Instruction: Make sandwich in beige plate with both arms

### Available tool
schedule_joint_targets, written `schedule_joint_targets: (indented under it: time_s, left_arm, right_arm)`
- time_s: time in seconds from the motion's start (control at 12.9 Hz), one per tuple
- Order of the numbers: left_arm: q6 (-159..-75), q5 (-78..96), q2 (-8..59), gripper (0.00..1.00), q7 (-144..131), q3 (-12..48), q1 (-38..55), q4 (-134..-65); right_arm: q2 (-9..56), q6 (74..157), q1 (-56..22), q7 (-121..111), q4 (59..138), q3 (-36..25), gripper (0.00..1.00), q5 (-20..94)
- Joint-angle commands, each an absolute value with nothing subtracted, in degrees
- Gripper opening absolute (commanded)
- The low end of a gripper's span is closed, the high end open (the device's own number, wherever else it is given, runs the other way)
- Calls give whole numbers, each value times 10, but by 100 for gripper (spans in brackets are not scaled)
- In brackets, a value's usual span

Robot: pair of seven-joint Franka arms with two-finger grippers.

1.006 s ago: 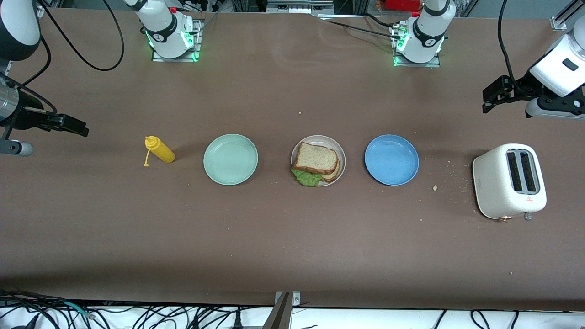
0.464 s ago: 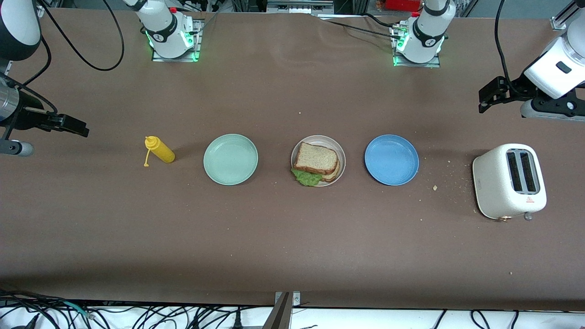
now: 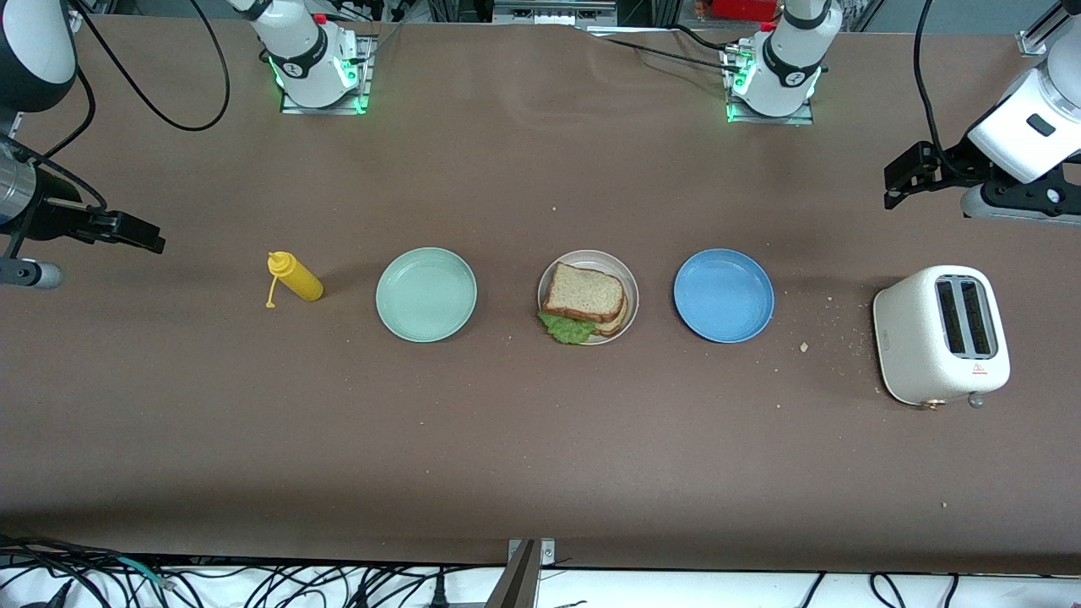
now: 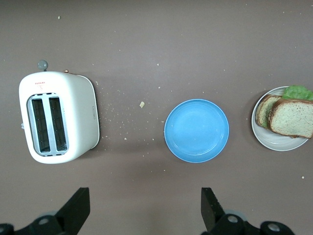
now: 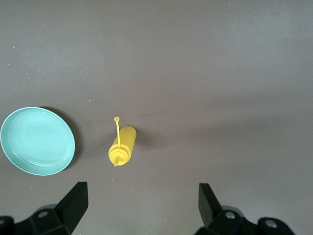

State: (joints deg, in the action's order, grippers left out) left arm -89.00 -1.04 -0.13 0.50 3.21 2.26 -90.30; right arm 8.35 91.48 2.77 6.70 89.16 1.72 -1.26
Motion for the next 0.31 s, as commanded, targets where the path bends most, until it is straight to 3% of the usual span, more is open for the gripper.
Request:
schedule_joint_targets:
  time_s: [0.0, 0.23]
  left_arm:
    - [-886, 1, -3, 100, -1, 33, 23, -902]
    - [-886, 1, -2, 100, -2, 33, 25, -902]
  right_arm:
    - [79, 915, 29, 75, 892, 21, 100, -16]
    - [79, 916, 29, 75, 892, 21, 100, -15]
